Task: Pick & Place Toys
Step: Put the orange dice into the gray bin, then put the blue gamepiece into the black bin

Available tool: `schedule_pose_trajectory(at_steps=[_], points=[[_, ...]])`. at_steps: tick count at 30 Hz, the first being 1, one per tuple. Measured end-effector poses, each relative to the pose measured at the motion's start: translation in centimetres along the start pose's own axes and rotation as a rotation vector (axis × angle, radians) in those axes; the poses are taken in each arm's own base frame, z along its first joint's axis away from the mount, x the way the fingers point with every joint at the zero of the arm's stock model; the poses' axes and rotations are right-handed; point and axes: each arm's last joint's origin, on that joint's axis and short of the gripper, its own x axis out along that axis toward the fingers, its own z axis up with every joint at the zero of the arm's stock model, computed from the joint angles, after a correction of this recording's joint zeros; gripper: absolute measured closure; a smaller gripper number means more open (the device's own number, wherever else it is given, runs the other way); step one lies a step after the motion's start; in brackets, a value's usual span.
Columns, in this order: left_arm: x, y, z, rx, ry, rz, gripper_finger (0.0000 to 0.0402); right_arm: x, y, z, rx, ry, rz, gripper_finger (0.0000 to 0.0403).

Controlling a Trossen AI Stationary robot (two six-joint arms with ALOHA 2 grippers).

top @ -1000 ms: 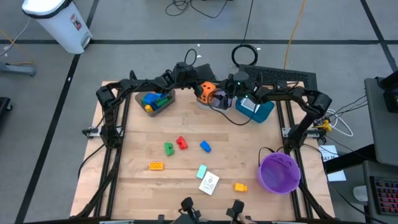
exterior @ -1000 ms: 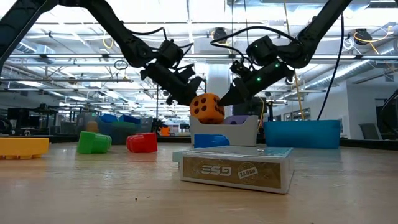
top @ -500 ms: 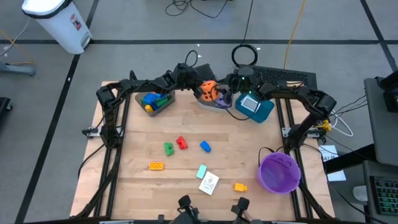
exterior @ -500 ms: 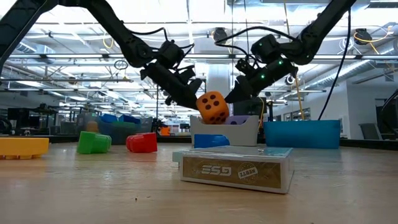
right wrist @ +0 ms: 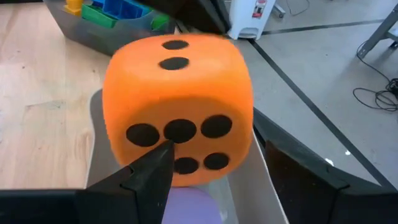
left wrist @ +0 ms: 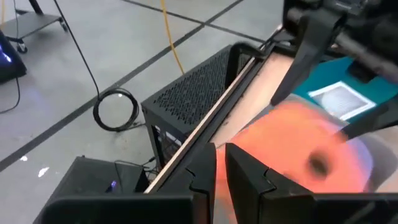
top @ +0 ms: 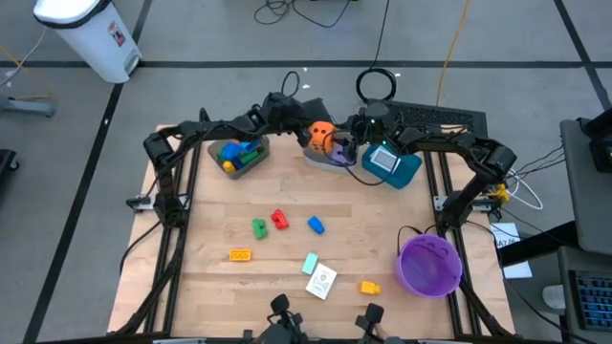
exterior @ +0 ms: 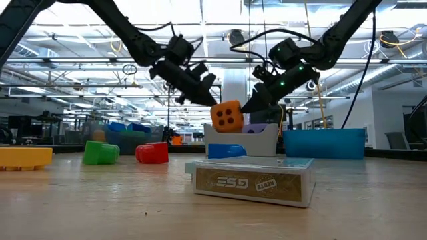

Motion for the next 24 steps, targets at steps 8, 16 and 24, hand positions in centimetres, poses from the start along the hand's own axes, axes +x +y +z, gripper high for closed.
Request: schedule_pose_trajectory(at_steps=[8, 16, 24], points=[[-0.7, -0.1, 0.7, 0.006, -0.012, 0.01, 0.0359, 0.0, 0.0, 0.0, 0.005, -0.002, 0.002, 0.0161], [-1.6, -0.3, 1.5, 0.012, -0.023, -0.006, 0.036, 0.1, 0.3, 0.1, 0.024, -0.01, 0.014, 0.0161], [-6.8, -1.2, 4.3, 0.012, 0.006, -0.047, 0.036, 0.4, 2.0, 0.7, 0.108, -0.032, 0.06, 0.0161]])
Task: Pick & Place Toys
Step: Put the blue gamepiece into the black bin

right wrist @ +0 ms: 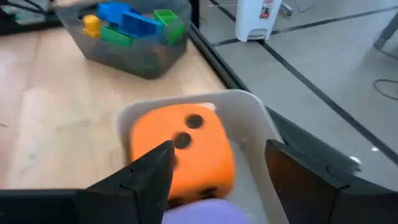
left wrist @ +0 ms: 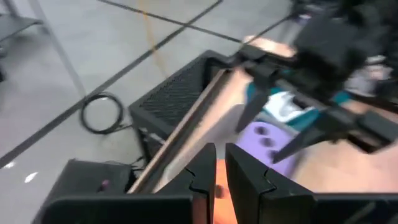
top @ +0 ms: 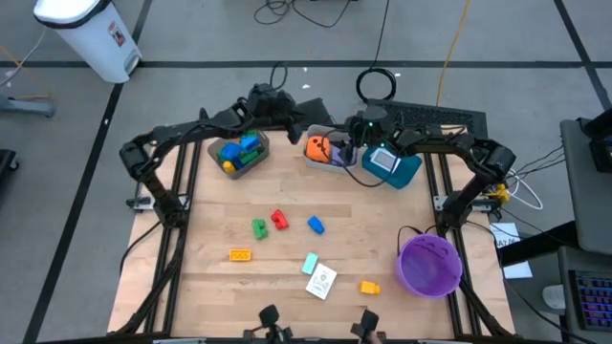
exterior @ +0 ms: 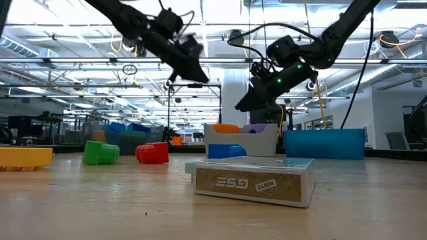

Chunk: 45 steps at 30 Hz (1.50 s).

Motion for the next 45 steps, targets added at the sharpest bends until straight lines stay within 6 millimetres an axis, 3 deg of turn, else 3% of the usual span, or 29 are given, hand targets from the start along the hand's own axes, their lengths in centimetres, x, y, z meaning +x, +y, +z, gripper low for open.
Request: schedule_pose_trajectory(at_steps=[5, 11, 17, 23, 32, 45], points=[[-2.4, -2.0, 0.4, 0.013, 0.009, -0.152, 0.036, 0.4, 2.7, 0.6, 0.035, -0.043, 0.174, 0.0161], [-3.0, -5.9, -2.8, 0.022, -0.048, -0.271, 0.036, 0.8, 8.3, 0.6, 0.014, -0.005, 0.319, 0.0161], [-3.8, -9.8, -7.0, 0.021, -0.228, -0.306, 0.036, 0.3, 15.2, -0.6, -0.064, 0.095, 0.206, 0.0161], [-5.0, -11.9, -8.5, 0.031, -0.279, -0.245, 0.036, -1.0, 19.8, -1.2, -0.024, 0.089, 0.061, 0.0161], [-5.5, -13.9, -8.5, 0.043, -0.303, -0.314, 0.036, -1.6, 23.6, -2.6, -0.023, 0.101, 0.141, 0.0161], [-6.1, -16.1, -8.9, 0.047, -0.295, -0.393, 0.036, 2.0, 25.0, -8.1, 0.054, 0.207, 0.097, 0.0161]])
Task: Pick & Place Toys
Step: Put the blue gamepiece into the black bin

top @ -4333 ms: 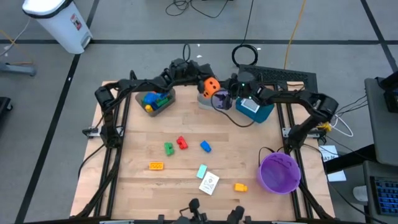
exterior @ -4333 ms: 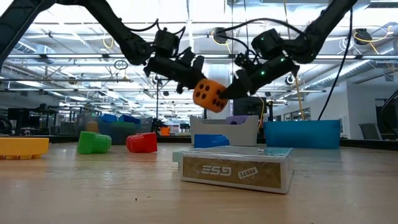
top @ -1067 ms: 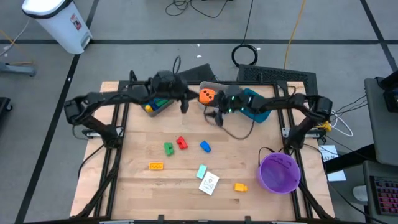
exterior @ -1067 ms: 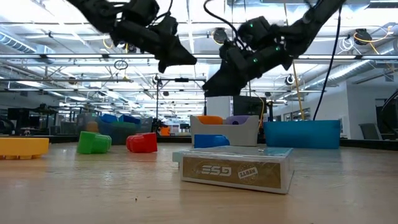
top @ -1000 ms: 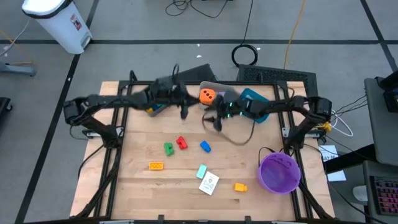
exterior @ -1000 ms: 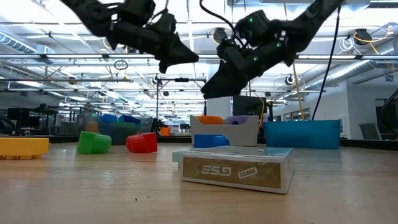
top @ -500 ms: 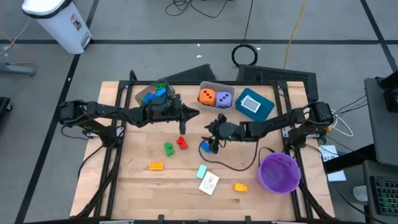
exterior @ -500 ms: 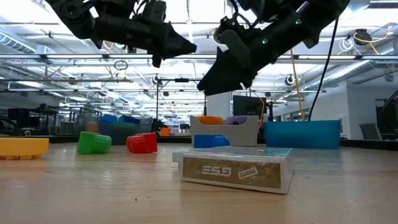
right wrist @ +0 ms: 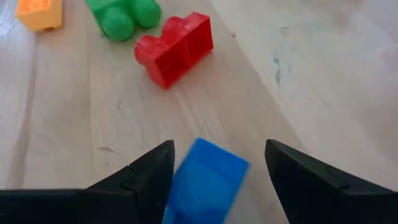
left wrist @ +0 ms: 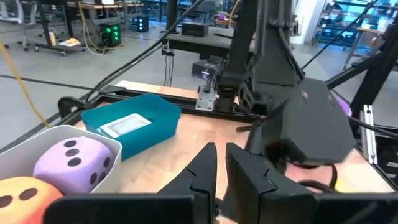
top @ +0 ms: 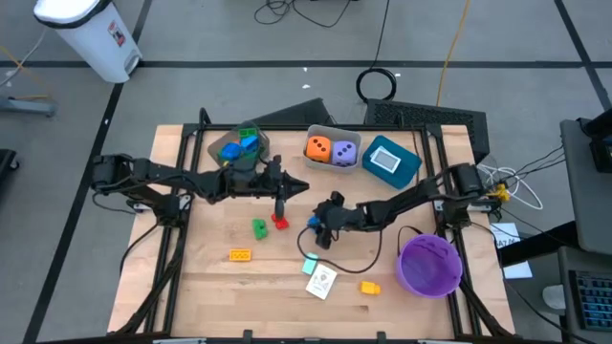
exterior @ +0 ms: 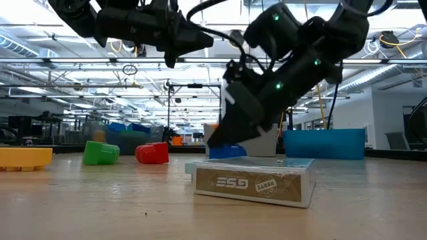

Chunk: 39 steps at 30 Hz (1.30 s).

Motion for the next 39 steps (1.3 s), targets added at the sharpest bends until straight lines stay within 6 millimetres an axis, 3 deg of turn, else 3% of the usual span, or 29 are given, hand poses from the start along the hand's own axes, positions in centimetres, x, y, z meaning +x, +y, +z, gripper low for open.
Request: schedule_pose_trajectory(at_steps=[5, 11, 21, 28, 34, 39], points=[[0.0, 0.1, 0.0, -0.001, -0.003, 0.025, 0.036, 1.0, -0.2, -1.4, 0.001, 0.048, -0.026, 0.0161], [0.0, 0.2, 0.0, 0.006, -0.002, 0.047, 0.036, 1.1, -0.5, -1.7, -0.03, 0.052, -0.089, 0.017], [0.0, 0.3, -0.1, 0.005, 0.011, 0.052, 0.036, -0.1, -1.0, -0.3, -0.19, 0.052, -0.103, 0.0281], [0.0, 0.4, -0.1, 0.052, 0.012, 0.054, 0.036, -3.6, -1.0, 3.3, -0.252, -0.051, -0.081, 0.0281], [0.0, 0.4, -0.1, 0.024, 0.011, 0.055, 0.036, -8.8, -1.5, 7.6, -0.313, -0.223, -0.066, 0.0261], [0.0, 0.4, -0.1, 0.048, 0.012, 0.055, 0.036, -12.8, -2.7, 10.1, -0.333, -0.35, -0.083, 0.0274]])
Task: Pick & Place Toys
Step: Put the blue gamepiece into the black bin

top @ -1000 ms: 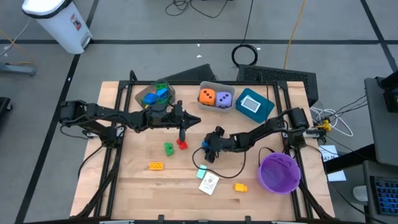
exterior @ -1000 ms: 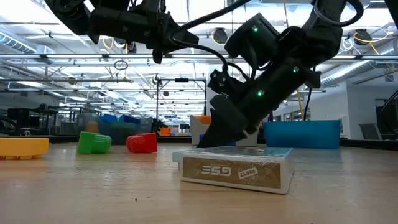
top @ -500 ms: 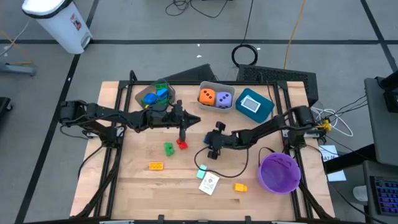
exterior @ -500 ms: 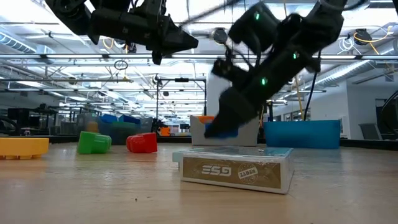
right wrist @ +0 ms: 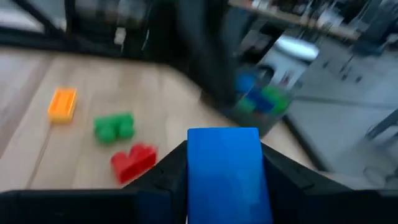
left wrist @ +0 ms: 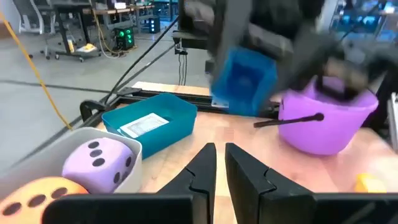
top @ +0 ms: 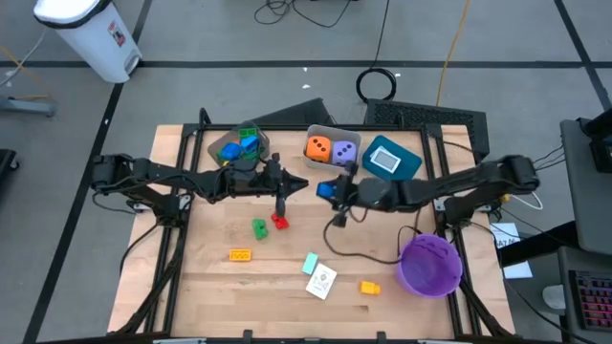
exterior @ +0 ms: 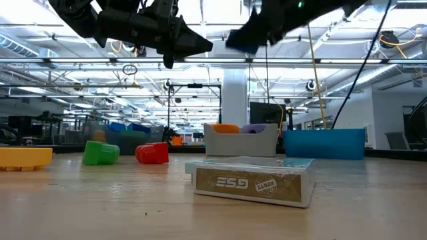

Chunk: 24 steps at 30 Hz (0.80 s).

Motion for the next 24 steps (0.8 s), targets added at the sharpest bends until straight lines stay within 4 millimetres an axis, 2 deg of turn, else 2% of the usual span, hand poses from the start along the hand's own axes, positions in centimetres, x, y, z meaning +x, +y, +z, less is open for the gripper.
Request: schedule_pose_trajectory(at_steps=[4, 6, 9, 13, 16, 24], points=[[0.0, 0.0, 0.0, 0.085, -0.001, -0.006, 0.036, -1.6, -1.8, 1.7, 0.022, -0.089, -0.025, 0.0276], [0.0, -0.1, 0.1, 0.119, -0.01, -0.03, 0.036, -2.0, -2.5, 2.3, 0.051, -0.143, 0.026, 0.0272], [0.0, -0.3, 0.4, 0.153, -0.051, -0.072, 0.036, -2.0, -3.3, 2.8, 0.106, -0.22, 0.146, 0.027], [-0.1, -0.4, 1.2, 0.112, -0.128, -0.084, 0.035, -1.3, -4.0, 2.7, 0.13, -0.257, 0.213, 0.0273], [0.0, -0.4, 1.6, 0.09, -0.139, -0.084, 0.0316, -0.6, -4.1, 2.6, 0.136, -0.283, 0.234, 0.0274], [0.8, -0.3, 2.2, 0.031, -0.158, -0.095, 0.0188, 1.1, -3.8, 2.6, 0.164, -0.41, 0.338, 0.0274]])
